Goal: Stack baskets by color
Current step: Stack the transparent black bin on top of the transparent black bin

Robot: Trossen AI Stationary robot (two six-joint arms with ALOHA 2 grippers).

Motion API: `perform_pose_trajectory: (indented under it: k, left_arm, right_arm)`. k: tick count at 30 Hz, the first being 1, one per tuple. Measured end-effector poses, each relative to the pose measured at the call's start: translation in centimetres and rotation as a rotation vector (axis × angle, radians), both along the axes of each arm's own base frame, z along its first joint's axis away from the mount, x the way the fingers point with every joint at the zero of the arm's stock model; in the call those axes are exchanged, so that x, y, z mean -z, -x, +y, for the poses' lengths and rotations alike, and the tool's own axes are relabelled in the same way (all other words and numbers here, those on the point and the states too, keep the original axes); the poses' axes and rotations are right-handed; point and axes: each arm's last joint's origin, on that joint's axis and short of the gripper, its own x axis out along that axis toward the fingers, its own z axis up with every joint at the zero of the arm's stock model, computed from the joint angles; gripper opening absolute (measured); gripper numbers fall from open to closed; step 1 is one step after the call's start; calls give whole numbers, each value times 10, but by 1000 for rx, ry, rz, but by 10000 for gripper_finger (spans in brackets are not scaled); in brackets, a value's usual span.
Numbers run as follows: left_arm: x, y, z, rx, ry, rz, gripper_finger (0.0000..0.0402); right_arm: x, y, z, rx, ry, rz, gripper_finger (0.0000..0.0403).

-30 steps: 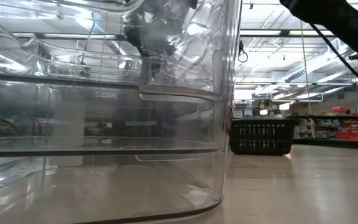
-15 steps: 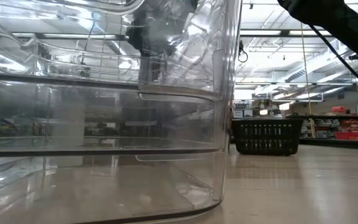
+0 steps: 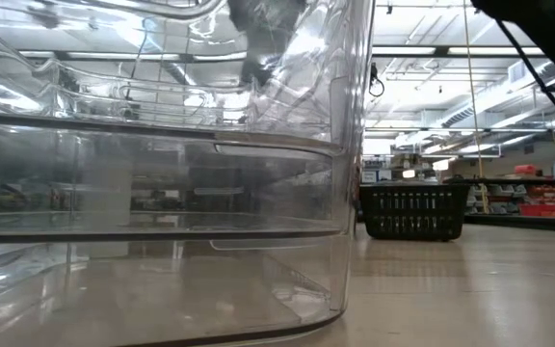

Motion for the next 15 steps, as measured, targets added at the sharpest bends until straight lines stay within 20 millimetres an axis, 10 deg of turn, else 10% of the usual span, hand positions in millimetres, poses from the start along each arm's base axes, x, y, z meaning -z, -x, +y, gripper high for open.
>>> perform_pose_trajectory:
  k: [15]
  left_arm:
    - [8, -8, -2, -91, 7, 161, 117]
  right_arm:
    - [35, 28, 6, 11, 234, 403, 167]
